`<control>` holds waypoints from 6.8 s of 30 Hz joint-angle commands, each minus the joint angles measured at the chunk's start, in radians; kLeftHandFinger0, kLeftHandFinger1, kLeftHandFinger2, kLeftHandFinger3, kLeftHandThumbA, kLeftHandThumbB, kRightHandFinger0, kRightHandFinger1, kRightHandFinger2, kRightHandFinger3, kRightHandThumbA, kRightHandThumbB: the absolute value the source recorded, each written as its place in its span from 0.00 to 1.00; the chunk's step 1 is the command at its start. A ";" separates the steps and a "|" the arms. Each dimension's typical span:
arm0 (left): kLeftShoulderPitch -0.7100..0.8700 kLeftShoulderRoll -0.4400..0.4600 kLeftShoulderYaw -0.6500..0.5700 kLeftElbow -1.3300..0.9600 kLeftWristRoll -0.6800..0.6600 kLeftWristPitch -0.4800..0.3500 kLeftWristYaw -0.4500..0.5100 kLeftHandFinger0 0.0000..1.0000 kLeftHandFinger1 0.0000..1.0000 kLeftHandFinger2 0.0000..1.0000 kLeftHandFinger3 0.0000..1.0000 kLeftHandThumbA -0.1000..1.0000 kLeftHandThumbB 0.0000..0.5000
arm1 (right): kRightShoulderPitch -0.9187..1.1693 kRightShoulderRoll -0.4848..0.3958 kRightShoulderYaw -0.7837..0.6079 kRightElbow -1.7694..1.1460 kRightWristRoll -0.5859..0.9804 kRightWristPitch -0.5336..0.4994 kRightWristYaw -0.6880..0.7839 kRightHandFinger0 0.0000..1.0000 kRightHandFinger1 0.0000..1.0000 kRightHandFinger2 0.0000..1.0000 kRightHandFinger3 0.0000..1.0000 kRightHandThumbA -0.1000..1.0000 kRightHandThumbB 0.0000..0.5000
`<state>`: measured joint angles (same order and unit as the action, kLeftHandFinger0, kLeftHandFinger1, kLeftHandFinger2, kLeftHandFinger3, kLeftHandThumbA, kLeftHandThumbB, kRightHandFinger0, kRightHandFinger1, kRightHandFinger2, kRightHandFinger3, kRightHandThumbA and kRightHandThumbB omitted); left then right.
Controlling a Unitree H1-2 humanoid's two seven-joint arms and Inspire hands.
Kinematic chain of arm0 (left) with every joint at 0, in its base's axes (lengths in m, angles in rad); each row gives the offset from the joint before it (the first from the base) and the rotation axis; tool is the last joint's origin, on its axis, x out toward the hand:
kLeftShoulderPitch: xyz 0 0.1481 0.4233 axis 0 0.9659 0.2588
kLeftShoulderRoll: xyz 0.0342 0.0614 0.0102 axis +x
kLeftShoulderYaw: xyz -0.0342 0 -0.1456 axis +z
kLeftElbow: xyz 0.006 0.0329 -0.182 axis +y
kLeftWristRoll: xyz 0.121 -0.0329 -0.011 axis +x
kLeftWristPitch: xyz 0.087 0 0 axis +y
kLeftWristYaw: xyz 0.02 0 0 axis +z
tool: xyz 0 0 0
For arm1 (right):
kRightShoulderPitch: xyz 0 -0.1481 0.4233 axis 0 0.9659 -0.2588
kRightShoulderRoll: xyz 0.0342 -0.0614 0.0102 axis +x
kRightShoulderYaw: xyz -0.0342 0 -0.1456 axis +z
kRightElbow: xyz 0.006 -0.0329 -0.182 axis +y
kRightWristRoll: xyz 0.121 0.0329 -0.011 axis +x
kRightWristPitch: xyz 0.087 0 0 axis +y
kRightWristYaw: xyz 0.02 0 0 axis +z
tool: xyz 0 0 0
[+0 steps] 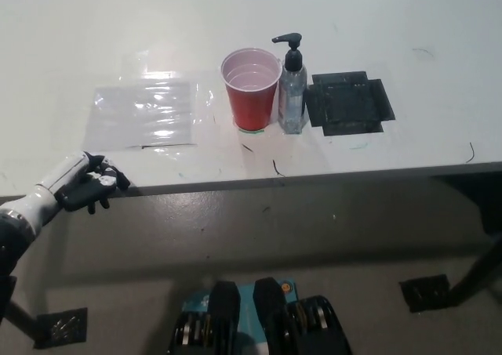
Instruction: The robot uses its right hand to press the hand soap kept in the middle of the table to get liquid hand soap out
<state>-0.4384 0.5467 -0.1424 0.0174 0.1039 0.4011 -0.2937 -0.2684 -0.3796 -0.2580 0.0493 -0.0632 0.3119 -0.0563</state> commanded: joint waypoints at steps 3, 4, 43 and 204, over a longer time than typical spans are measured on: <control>-0.034 0.031 0.002 -0.022 0.027 0.007 -0.025 0.27 0.32 0.51 0.69 0.53 0.16 | -0.045 -0.050 -0.005 -0.080 -0.042 0.003 -0.017 1.00 1.00 1.00 1.00 1.00 0.53; -0.034 0.030 0.001 -0.021 0.031 0.000 -0.023 0.27 0.31 0.50 0.68 0.53 0.17 | -0.064 -0.059 -0.001 -0.100 -0.042 0.024 -0.006 1.00 1.00 1.00 1.00 1.00 0.52; -0.043 0.032 0.000 -0.032 0.072 0.006 -0.054 0.25 0.27 0.44 0.69 0.95 0.24 | -0.731 -0.025 0.490 0.143 -0.236 -0.164 0.161 0.92 0.92 0.92 1.00 1.00 0.40; -0.212 0.085 -0.017 -0.018 0.120 -0.034 -0.199 0.02 0.02 0.32 0.59 1.00 0.59 | -0.599 0.209 0.832 0.848 -0.644 -0.418 0.010 1.00 1.00 1.00 1.00 1.00 0.89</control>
<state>-0.6193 0.6006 -0.1668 0.0166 0.2208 0.3940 -0.4834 -0.9786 -0.1725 0.5556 0.8373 -0.7264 -0.1297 -0.1525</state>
